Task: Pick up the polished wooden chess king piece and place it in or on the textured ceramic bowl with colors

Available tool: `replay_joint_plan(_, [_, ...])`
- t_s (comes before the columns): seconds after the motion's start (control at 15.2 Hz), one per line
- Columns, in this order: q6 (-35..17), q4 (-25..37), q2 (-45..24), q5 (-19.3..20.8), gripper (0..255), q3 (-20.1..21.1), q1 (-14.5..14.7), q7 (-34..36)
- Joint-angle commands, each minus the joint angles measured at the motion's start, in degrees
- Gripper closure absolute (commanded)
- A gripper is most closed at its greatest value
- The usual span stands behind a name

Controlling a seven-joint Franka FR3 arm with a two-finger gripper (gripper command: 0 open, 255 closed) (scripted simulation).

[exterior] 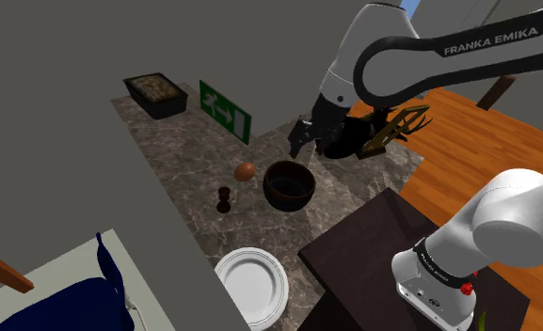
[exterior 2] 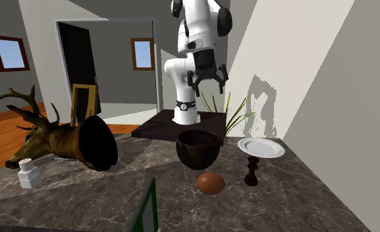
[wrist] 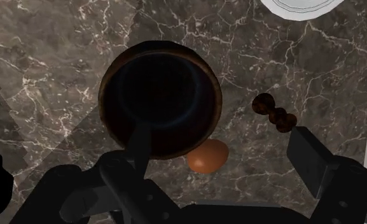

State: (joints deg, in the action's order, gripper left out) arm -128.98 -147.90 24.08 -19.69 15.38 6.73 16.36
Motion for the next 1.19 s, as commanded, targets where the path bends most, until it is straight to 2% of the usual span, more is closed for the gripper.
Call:
replay_joint_plan(0.0, [-4.92, 0.10, -3.76, -0.65, 0, 1.66, 0.39, 1.27])
replay_joint_plan(0.26, [-13.70, 2.32, -12.62, -0.15, 0, 5.02, 0.72, 4.81])
replay_joint_plan(0.46, [-19.77, 4.88, -19.75, 2.19, 0, 7.12, 0.77, 8.53])
replay_joint_plan(0.79, [-28.15, 10.76, -32.04, 10.81, 0, 7.97, 2.24, 17.64])
replay_joint_plan(1.12, [-33.44, 18.85, -43.64, 20.12, 0, 3.51, 8.15, 27.06])
